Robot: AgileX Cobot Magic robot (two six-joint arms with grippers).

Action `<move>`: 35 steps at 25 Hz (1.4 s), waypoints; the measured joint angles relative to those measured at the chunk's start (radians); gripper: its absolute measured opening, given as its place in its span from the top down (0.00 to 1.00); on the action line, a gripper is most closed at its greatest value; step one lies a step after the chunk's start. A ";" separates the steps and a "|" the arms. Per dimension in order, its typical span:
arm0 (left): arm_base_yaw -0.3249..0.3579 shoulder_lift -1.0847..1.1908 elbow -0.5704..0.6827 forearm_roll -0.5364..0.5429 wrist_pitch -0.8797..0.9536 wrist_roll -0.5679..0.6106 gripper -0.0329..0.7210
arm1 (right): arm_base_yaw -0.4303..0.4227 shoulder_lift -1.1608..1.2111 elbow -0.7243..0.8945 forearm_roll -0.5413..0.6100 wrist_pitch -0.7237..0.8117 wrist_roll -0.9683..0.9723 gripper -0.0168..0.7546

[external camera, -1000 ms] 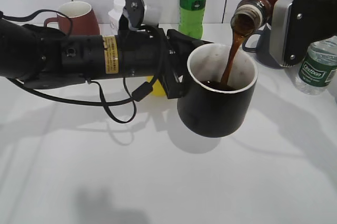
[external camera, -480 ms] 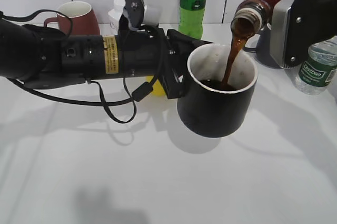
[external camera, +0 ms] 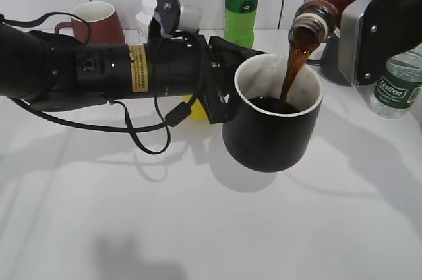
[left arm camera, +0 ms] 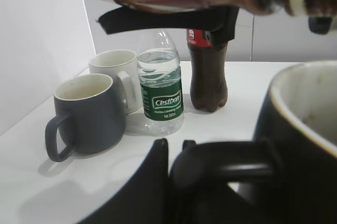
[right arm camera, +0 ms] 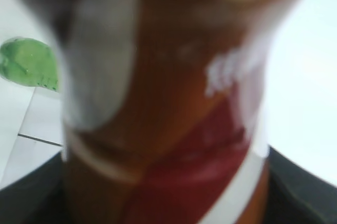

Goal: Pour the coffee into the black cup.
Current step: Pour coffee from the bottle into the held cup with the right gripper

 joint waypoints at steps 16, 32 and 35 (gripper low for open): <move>0.000 0.000 0.000 0.005 -0.009 0.000 0.90 | 0.000 0.000 -0.001 0.001 -0.027 -0.079 0.29; 0.000 0.000 0.000 0.007 -0.039 0.000 0.90 | 0.000 0.000 -0.001 0.005 -0.056 0.002 0.29; 0.000 0.001 0.000 0.005 -0.043 0.000 0.90 | 0.000 0.000 -0.001 0.005 -0.057 0.099 0.29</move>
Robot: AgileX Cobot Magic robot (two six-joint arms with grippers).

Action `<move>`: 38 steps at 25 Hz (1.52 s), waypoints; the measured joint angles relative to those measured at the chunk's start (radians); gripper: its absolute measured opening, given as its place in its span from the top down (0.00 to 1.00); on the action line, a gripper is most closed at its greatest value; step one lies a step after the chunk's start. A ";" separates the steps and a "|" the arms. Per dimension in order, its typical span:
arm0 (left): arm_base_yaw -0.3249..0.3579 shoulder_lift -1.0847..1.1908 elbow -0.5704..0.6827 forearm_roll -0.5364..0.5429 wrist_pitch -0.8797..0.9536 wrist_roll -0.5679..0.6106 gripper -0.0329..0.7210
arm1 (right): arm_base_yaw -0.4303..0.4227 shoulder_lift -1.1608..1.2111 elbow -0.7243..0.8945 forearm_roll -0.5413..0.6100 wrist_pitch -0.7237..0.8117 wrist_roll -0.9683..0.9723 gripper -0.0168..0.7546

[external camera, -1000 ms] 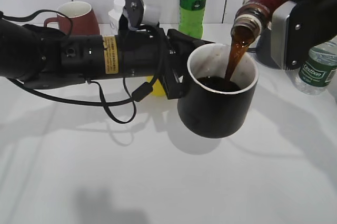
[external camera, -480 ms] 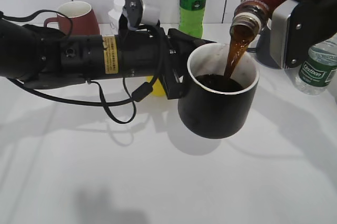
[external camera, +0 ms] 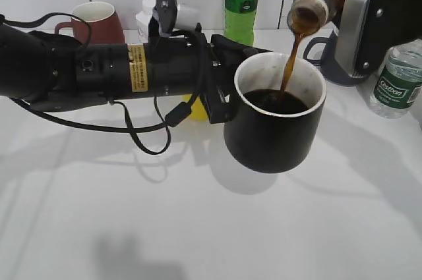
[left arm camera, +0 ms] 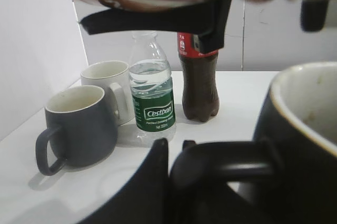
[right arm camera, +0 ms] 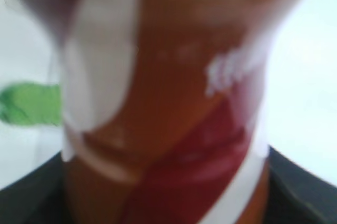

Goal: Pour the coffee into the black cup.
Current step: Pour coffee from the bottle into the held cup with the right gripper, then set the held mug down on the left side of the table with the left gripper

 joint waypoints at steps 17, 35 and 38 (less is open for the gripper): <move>0.029 -0.002 0.000 -0.100 -0.001 0.014 0.90 | 0.000 0.000 0.000 -0.061 -0.018 0.808 0.29; 0.480 -0.255 0.310 -0.198 -0.003 0.069 0.90 | 0.000 0.000 0.000 -0.060 0.028 1.487 0.29; 0.527 -0.256 0.366 -0.311 -0.019 0.135 0.90 | 0.000 0.000 0.000 -0.060 0.028 1.488 0.29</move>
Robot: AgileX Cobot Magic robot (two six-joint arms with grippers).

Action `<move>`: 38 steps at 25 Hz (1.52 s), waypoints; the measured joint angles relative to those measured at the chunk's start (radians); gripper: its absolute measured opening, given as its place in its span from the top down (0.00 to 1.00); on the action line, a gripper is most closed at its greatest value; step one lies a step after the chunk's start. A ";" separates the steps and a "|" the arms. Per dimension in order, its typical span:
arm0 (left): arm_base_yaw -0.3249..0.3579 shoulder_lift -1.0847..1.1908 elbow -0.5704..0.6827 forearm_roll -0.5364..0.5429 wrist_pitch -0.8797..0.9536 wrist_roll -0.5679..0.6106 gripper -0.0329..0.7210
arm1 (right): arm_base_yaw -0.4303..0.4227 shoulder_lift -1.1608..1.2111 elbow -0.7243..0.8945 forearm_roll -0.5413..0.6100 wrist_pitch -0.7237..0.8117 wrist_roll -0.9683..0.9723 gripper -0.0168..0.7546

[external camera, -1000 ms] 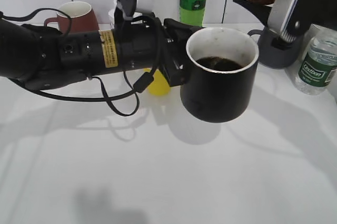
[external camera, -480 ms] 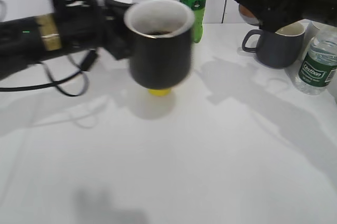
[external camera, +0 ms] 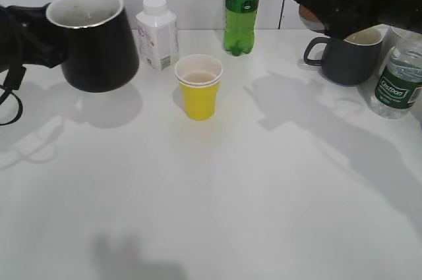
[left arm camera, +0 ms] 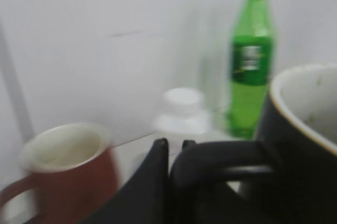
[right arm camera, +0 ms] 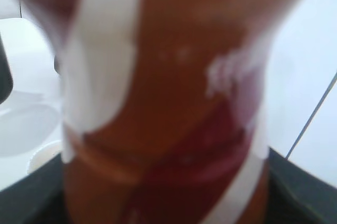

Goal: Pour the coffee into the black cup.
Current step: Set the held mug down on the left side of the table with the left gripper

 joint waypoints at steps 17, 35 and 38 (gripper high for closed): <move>0.009 0.217 0.056 -0.426 -0.124 0.242 0.90 | 0.000 0.000 0.000 0.000 0.000 0.000 0.29; 0.009 0.447 -0.106 -0.458 -0.140 0.280 0.90 | 0.000 0.000 0.000 0.002 0.000 0.000 0.29; 0.009 0.452 -0.107 -0.458 -0.151 0.280 0.90 | 0.000 0.000 0.000 0.002 0.000 0.000 0.29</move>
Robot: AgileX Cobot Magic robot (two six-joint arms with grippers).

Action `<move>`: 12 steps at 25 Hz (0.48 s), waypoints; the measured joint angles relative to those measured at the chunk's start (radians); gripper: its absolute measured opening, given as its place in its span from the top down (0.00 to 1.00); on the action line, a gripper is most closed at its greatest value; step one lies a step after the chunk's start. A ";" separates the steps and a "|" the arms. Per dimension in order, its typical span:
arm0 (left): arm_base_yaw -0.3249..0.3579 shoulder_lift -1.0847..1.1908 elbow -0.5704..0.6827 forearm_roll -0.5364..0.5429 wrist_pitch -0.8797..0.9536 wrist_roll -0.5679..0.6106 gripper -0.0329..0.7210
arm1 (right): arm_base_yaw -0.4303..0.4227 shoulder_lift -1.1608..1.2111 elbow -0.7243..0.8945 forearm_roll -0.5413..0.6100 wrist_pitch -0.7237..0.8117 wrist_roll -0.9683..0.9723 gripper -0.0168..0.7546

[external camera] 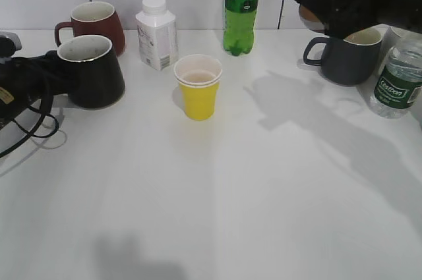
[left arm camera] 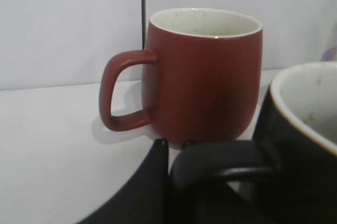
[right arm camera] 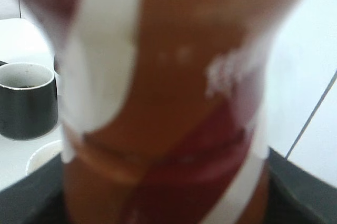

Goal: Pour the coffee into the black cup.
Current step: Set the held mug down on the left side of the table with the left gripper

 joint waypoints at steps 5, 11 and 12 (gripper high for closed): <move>0.000 0.001 -0.001 0.011 -0.005 -0.001 0.87 | 0.000 0.000 0.000 0.000 0.000 0.000 0.29; 0.000 0.001 0.010 0.012 -0.023 -0.011 0.75 | 0.000 0.000 0.000 0.000 0.000 0.000 0.30; 0.000 0.001 0.018 0.012 -0.033 -0.012 0.73 | 0.000 0.000 0.000 0.000 0.000 0.000 0.30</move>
